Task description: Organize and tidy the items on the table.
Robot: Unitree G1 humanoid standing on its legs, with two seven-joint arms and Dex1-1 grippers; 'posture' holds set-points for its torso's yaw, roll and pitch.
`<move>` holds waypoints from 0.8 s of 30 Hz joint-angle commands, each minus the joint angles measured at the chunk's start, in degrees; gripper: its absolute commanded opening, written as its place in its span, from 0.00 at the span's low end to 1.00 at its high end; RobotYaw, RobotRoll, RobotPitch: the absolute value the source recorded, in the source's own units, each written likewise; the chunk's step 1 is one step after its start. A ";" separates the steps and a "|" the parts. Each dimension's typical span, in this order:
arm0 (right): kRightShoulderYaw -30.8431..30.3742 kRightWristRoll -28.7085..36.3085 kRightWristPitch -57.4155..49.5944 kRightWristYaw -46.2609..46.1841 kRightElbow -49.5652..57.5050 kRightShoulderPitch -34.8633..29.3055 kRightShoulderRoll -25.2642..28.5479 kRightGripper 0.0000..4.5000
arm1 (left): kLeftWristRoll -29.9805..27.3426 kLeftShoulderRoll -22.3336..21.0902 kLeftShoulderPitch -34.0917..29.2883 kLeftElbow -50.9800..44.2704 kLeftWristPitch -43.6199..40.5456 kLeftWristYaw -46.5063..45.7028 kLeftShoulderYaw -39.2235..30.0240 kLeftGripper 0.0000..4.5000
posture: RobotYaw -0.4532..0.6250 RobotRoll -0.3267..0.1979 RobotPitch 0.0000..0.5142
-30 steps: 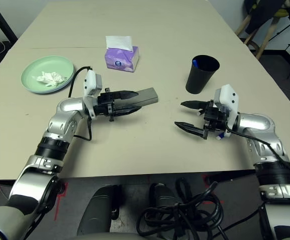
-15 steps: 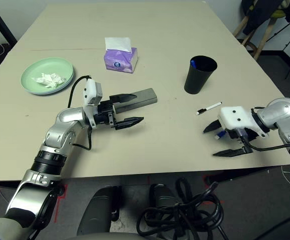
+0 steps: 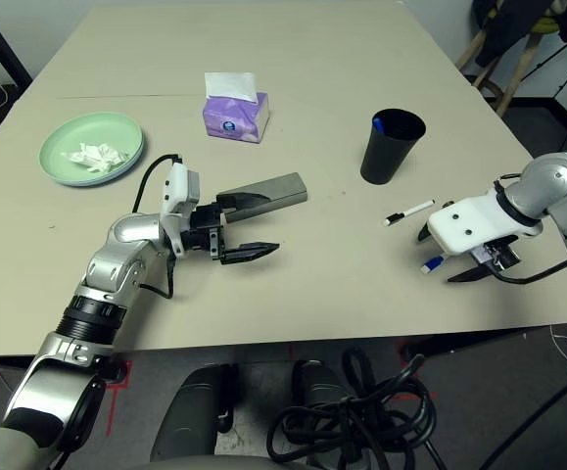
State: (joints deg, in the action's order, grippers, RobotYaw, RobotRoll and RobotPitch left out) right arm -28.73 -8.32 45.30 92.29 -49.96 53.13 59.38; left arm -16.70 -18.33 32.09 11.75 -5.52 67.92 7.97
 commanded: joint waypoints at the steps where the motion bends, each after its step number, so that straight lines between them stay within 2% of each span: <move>1: -1.89 -2.30 4.36 0.21 -2.49 2.40 -0.82 1.00 | -0.05 -0.09 -1.07 -0.26 0.61 0.24 1.09 1.00 | 0.49 0.62 0.32; 6: -2.09 -6.35 8.90 0.13 -5.93 4.57 -2.90 1.00 | -0.05 -0.17 -1.37 -0.82 0.49 -0.13 1.03 1.00 | 0.50 0.62 0.32; 24: -2.63 -14.65 15.12 -7.28 -9.04 2.26 -4.68 1.00 | 0.19 -0.37 -1.51 -1.03 0.71 -1.00 1.08 1.00 | 0.51 0.62 0.31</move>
State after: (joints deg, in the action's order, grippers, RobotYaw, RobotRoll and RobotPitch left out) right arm -30.71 -21.90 59.75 86.13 -58.01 56.15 54.72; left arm -16.70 -18.37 30.97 11.70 -5.30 66.83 8.04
